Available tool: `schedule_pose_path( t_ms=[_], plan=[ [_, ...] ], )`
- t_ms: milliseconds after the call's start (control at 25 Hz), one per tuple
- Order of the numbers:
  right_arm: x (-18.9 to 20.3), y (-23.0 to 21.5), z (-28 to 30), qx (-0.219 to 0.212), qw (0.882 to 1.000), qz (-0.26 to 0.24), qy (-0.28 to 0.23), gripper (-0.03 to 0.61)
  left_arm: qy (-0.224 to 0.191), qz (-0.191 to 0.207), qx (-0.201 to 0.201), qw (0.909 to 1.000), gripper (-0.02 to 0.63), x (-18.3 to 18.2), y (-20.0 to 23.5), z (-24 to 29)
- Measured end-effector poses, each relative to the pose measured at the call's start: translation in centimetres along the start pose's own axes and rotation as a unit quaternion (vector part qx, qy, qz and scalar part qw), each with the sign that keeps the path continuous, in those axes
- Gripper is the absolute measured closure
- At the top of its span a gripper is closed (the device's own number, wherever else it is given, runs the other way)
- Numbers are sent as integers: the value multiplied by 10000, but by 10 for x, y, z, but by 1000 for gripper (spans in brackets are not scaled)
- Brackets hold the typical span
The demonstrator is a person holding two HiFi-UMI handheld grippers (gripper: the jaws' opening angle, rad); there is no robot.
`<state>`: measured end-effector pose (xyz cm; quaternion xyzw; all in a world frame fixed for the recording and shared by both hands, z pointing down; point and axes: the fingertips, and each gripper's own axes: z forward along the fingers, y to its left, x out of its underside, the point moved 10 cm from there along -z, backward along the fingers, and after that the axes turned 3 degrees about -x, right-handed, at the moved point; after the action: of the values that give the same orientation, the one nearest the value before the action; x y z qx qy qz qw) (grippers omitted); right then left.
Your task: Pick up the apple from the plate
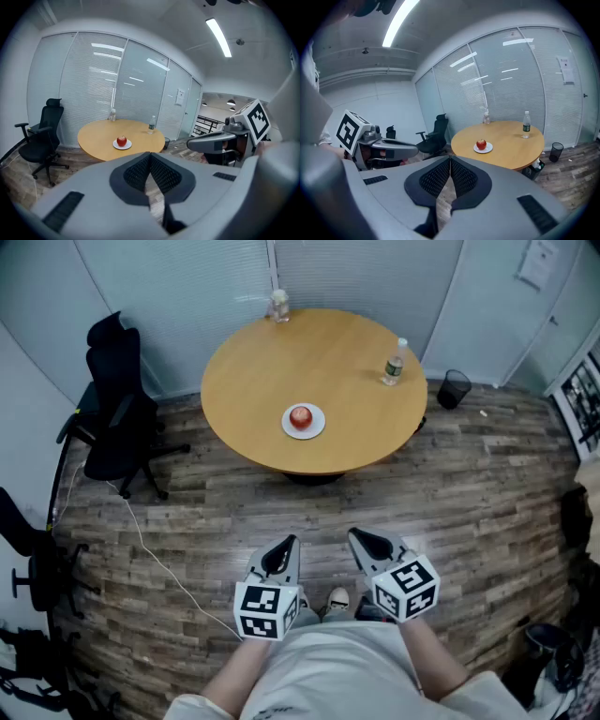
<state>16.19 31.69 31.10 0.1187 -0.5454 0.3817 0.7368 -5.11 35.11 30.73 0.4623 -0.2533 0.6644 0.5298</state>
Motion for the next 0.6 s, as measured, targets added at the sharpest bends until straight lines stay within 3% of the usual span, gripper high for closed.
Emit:
schedule_pose_path(
  t_ms=[600],
  plan=[
    [7,13,-1,-72,9999,26,73,548,-6,-12,60,10000,611,6,4,-12]
  ],
)
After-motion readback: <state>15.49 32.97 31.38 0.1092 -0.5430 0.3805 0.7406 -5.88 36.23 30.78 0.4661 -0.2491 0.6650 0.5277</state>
